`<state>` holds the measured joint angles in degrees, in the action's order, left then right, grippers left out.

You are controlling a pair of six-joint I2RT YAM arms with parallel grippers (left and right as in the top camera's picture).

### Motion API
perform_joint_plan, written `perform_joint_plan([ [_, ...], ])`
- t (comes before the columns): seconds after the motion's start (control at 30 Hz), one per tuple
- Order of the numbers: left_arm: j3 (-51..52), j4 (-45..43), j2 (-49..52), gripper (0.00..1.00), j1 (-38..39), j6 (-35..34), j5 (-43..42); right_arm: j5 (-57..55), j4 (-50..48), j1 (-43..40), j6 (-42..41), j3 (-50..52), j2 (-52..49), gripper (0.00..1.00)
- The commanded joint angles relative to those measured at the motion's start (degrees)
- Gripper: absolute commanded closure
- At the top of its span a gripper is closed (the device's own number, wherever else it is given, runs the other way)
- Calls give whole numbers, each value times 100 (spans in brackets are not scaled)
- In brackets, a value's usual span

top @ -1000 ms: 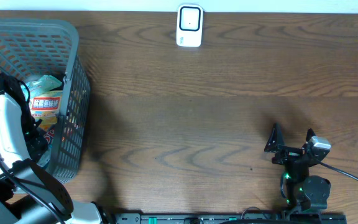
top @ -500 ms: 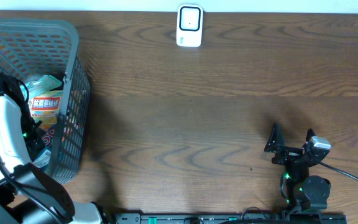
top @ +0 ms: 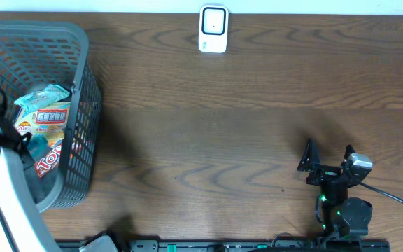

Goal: Scan the item barcode
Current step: 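Lift the bottle out and lower it onto the table center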

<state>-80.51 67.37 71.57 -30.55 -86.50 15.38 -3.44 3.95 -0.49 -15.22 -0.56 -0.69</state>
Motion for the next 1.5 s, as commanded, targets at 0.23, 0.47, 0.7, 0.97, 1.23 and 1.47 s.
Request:
perform_joint_plan([
  [0.23, -219, -2205, -1499, 81, 254, 1191, -3285, -50, -4, 87, 72, 24, 31, 1],
  [0.47, -219, -2398, -1331, 81, 1486, 1366, -3829, -50, -4, 87, 72, 24, 31, 1],
  [0.7, -219, -2374, -560, 81, 3088, 2107, -3270, -50, -4, 87, 72, 24, 31, 1],
  [0.97, -219, -2337, 649, 81, 4586, 3377, -2190, -50, -4, 87, 72, 24, 31, 1],
  [1.23, -219, -2076, 1764, 81, 5506, 4205, -767, -50, -4, 87, 72, 24, 31, 1],
  [1.47, -219, -2129, 2498, 81, 5842, 5012, -671, -50, -4, 87, 72, 24, 31, 1],
])
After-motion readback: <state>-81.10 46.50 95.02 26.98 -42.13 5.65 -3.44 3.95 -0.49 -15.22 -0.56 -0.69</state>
